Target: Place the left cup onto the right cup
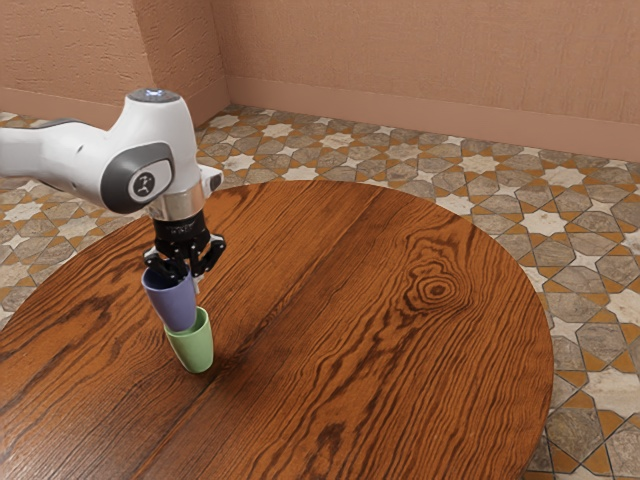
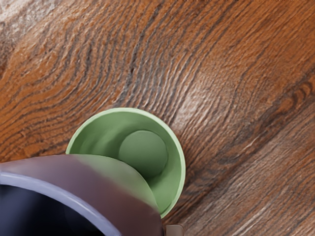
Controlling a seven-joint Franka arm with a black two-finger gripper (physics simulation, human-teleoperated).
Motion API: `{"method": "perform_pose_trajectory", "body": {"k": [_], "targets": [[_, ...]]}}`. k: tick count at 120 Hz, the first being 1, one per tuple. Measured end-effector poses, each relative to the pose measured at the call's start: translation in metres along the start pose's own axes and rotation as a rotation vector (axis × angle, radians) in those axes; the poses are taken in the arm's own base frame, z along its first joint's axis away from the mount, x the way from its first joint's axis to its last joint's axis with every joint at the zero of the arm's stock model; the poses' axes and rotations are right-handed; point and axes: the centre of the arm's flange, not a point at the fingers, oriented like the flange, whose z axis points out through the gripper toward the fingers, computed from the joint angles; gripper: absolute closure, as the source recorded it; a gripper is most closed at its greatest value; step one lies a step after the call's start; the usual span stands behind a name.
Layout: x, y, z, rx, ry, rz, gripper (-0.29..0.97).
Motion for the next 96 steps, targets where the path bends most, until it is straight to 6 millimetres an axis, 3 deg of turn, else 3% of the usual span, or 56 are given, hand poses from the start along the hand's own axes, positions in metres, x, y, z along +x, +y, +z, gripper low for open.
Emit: {"method": "perform_pose_trajectory", "body": {"k": [41,96], "targets": [[0.009,0.008,0.0,0.001,0.01,-0.007,0.78],[0.015,0.008,0.021,0.029,-0.006,-0.021,0.78]]}}
